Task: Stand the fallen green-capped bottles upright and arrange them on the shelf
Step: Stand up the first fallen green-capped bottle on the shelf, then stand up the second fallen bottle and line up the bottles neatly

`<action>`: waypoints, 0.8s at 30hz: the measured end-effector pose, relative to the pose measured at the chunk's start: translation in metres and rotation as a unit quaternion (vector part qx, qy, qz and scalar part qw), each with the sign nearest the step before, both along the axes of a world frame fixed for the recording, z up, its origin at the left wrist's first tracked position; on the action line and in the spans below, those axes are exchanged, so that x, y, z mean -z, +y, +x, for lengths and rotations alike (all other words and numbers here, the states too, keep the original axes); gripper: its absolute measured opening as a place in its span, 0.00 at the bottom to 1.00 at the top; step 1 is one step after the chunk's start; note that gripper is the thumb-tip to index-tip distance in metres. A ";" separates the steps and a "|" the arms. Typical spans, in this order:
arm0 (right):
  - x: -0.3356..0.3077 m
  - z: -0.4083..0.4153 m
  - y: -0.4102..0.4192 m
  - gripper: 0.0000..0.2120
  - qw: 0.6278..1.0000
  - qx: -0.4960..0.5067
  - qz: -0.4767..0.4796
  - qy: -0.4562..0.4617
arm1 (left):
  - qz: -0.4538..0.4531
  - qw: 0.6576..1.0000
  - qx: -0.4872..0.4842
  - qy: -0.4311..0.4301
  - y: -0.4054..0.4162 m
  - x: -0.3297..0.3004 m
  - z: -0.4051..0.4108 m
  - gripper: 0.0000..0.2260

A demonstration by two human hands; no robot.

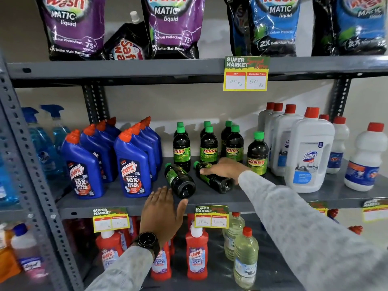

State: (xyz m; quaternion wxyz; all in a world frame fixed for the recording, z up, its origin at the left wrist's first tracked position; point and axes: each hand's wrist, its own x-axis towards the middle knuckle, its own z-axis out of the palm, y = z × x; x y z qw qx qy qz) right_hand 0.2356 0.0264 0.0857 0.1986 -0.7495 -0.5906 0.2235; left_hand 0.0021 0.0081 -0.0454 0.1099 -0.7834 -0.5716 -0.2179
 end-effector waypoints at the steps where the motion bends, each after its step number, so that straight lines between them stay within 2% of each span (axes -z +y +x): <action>1: 0.000 -0.001 0.002 0.36 0.999 -0.004 -0.029 0.012 | 0.000 1.000 0.000 0.001 -0.001 -0.001 0.000 0.42; 5: 0.005 -0.003 0.005 0.29 0.999 -0.006 -0.006 0.031 | -0.004 1.000 -0.002 0.011 -0.003 -0.002 0.000 0.42; 9: -0.004 0.006 -0.001 0.31 0.996 -0.007 0.039 0.079 | -0.003 1.000 -0.005 -0.003 0.001 0.002 0.001 0.43; 13: -0.013 0.016 0.001 0.34 0.967 0.039 0.187 0.171 | -0.007 1.000 -0.003 -0.009 0.001 0.004 0.001 0.40; 17: 0.002 0.022 -0.002 0.35 0.936 0.042 0.296 0.187 | -0.007 1.000 -0.007 -0.013 0.001 0.004 0.001 0.39; 20: 0.028 0.023 -0.011 0.37 0.926 0.051 0.320 0.192 | -0.005 1.000 -0.010 -0.008 0.001 0.004 0.002 0.39; 24: 0.055 0.027 -0.007 0.33 0.933 0.066 0.310 0.169 | 0.002 1.000 -0.015 -0.012 0.000 0.003 0.003 0.37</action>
